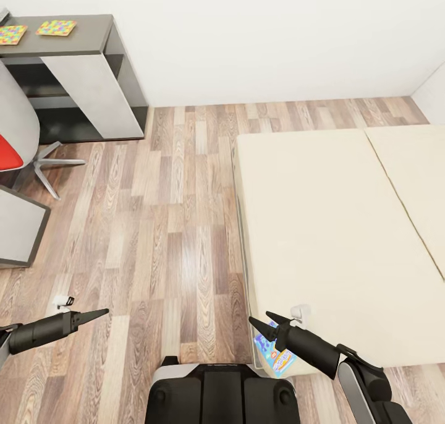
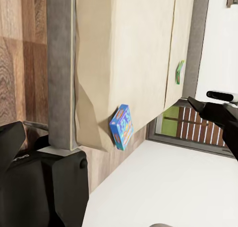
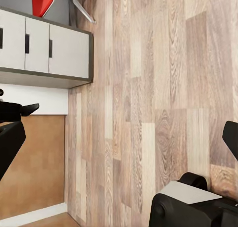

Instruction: Put all the toys in the child's room - the three board games (two on the bed and one on the table), the two jigsaw puzzles on the table, and the tennis ball on the table - inside the toy box on the table in the child's room.

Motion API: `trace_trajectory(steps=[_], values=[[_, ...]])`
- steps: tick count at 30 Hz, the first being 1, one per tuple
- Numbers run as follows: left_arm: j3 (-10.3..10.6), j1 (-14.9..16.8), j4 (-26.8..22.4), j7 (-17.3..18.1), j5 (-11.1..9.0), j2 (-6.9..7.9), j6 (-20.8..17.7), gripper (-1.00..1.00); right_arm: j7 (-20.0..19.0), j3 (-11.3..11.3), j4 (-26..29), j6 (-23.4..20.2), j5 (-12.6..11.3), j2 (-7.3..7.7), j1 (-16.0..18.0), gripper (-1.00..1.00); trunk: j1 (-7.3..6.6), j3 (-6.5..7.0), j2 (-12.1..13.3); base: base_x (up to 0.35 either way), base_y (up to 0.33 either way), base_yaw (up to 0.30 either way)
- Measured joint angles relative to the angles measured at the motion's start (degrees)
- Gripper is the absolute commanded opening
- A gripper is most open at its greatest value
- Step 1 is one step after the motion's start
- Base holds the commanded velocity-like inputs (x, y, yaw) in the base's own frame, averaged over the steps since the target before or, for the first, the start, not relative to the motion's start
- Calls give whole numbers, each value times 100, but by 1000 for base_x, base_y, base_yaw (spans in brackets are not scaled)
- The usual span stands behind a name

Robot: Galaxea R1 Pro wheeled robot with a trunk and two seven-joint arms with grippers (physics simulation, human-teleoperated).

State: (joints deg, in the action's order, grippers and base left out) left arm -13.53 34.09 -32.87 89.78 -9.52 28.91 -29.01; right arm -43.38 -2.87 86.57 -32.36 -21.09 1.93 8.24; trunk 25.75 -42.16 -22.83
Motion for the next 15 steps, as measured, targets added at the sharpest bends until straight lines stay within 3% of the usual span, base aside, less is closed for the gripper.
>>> trace_trajectory(steps=[15], values=[[0, 0, 0, 0, 1, -2, 0, 100, -6, 3, -2, 0, -1, 0, 0, 100, 0, 92, 0, -14, 0, 0]])
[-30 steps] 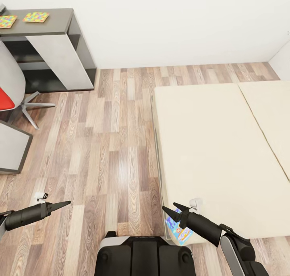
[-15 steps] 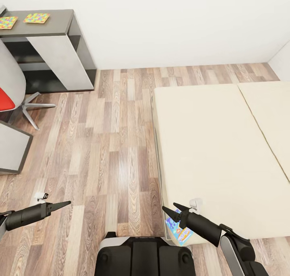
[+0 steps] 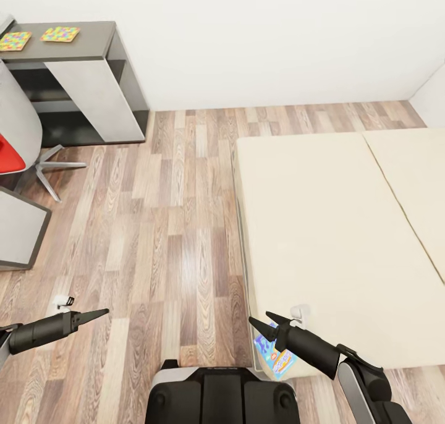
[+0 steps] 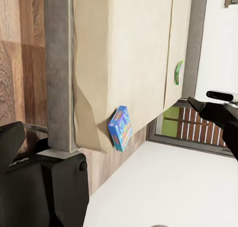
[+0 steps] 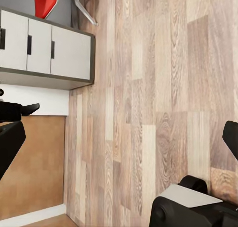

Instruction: Put all the toys in the child's room - the three board games (two on the bed and one on the table), the two jigsaw puzzles on the table, and the tennis ball on the table - inside the toy box on the table in the child's room.

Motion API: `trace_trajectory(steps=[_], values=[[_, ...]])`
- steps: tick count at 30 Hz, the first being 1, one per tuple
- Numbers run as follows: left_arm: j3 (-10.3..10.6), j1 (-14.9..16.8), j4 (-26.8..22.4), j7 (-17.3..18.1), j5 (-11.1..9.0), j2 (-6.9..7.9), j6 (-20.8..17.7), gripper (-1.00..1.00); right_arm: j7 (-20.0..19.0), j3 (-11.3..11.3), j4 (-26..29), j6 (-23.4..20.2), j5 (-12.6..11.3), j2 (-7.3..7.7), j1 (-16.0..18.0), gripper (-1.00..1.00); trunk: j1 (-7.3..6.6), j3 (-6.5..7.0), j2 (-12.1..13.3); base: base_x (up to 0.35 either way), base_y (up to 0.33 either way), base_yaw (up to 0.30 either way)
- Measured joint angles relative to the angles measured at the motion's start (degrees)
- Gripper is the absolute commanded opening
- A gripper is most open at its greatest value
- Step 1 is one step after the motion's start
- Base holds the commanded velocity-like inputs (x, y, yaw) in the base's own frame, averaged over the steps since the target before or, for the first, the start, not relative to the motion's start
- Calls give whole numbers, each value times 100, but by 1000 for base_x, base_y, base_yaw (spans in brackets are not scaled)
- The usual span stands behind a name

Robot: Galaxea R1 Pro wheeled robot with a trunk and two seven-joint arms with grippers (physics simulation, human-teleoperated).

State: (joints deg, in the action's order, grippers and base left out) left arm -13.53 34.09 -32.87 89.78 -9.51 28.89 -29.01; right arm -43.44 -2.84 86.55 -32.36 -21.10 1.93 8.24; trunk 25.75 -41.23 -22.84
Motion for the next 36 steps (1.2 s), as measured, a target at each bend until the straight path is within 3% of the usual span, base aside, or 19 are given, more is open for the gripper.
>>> trace_trajectory(steps=[36], values=[[9, 0, 0, 0, 0, -5, -6, 100, -8, -10, -13, 9, 0, 8, 0, 100, 0, 339, 0, 0, 0, 0]])
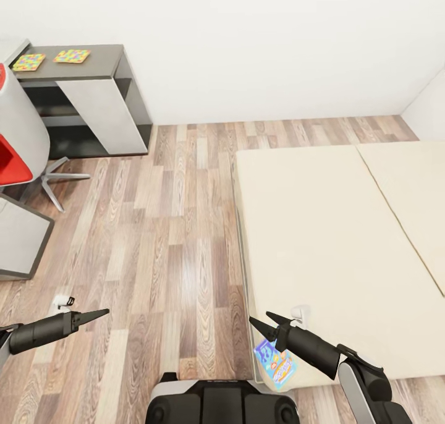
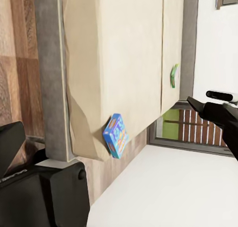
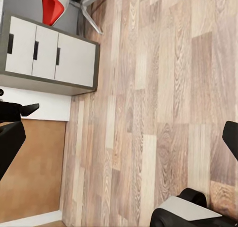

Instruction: Put all the toys in the child's room - the three board games (two on the bed and one on the table), the two jigsaw puzzles on the table, and the tennis ball on the table - inside the toy box on the table in the child's room.

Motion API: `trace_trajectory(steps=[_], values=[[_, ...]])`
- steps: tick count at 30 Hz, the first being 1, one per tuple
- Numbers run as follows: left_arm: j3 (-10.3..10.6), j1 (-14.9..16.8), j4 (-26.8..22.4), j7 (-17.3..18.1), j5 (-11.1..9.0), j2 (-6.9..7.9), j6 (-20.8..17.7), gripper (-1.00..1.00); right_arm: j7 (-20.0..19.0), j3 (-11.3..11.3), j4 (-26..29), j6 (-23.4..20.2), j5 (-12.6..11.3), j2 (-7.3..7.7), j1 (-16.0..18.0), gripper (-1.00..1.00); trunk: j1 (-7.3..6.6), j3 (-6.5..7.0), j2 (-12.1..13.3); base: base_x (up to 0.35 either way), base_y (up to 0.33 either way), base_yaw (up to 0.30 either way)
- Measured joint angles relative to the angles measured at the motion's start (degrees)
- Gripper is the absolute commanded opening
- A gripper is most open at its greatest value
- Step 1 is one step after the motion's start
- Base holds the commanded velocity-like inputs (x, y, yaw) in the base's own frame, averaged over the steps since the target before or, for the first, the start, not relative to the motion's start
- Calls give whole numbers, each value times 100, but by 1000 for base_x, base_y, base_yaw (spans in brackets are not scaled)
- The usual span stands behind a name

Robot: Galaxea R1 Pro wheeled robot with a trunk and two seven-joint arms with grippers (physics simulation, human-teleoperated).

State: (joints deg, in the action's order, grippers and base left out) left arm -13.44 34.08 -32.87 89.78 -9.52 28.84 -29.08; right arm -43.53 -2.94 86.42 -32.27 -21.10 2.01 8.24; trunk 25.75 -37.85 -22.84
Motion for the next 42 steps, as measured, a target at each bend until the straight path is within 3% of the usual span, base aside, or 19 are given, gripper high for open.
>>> trace_trajectory(steps=[42], values=[[0, 0, 79, 0, 9, 1, 17, 100, 18, -5, 4, 0, 7, 1, 0, 100, 0, 397, 0, 0, 0, 0]])
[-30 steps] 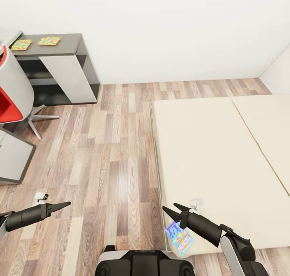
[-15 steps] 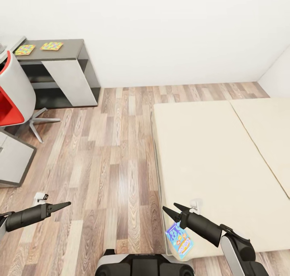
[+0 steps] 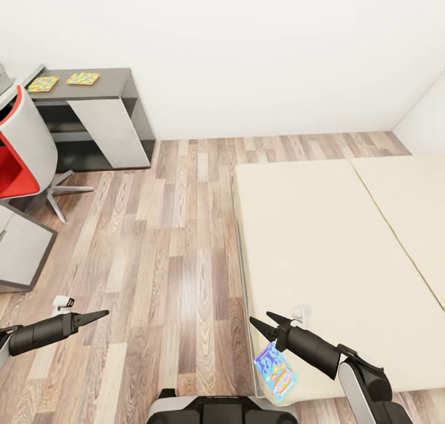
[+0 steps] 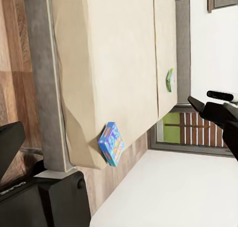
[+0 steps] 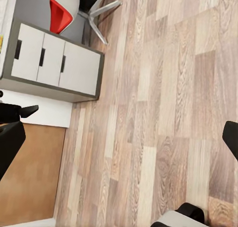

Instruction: Put all the toys in the child's room - the three board games (two on the bed and one on the table), the two jigsaw puzzles on the table, and the tennis ball on the table - inside the toy box on the table in the child's room.

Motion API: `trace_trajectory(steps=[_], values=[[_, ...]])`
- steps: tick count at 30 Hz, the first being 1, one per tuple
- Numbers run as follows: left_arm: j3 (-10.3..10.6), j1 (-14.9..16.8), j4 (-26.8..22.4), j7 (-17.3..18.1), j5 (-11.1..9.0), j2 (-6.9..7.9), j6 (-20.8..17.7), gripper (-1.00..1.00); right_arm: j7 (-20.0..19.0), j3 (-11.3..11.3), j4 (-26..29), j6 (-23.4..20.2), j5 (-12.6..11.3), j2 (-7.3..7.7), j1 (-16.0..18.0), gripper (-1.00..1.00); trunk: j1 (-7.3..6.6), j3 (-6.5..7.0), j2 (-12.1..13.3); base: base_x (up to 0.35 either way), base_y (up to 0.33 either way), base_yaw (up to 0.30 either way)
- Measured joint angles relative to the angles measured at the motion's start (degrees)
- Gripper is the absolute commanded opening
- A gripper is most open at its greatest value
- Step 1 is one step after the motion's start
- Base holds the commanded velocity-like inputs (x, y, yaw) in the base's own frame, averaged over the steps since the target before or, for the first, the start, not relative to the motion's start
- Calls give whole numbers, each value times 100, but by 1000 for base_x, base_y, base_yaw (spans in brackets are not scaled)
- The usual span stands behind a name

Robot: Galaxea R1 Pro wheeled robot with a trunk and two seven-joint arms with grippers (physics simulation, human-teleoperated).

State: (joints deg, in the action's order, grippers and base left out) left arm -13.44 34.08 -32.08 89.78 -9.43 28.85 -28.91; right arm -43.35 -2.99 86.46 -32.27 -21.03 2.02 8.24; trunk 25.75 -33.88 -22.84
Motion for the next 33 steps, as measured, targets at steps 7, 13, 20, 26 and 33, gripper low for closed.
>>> trace_trajectory(steps=[7, 13, 20, 26, 33], values=[[0, 0, 0, 0, 0, -2, -1, 100, -17, -3, 0, 0, 0, 0, 0, 100, 0, 66, 0, 0, 0, 0], [0, 0, 0, 0, 0, 0, -2, 100, -13, -4, 0, 0, 1, 0, 0, 100, 0, 123, 0, 0, 0, 0], [0, 0, 0, 0, 2, -2, -2, 100, -18, -11, 0, 0, 2, 1, 0, 100, 0, 189, 0, 0, 0, 0], [4, 0, 0, 0, 8, -1, -2, 100, -19, -12, 0, 0, 2, 0, 0, 100, 0, 246, 0, 0, 0, 0], [13, 0, 0, 0, 9, -4, -7, 100, -19, -19, 0, 0, 2, 1, 0, 100, 0, 312, 0, 0, 0, 0]])
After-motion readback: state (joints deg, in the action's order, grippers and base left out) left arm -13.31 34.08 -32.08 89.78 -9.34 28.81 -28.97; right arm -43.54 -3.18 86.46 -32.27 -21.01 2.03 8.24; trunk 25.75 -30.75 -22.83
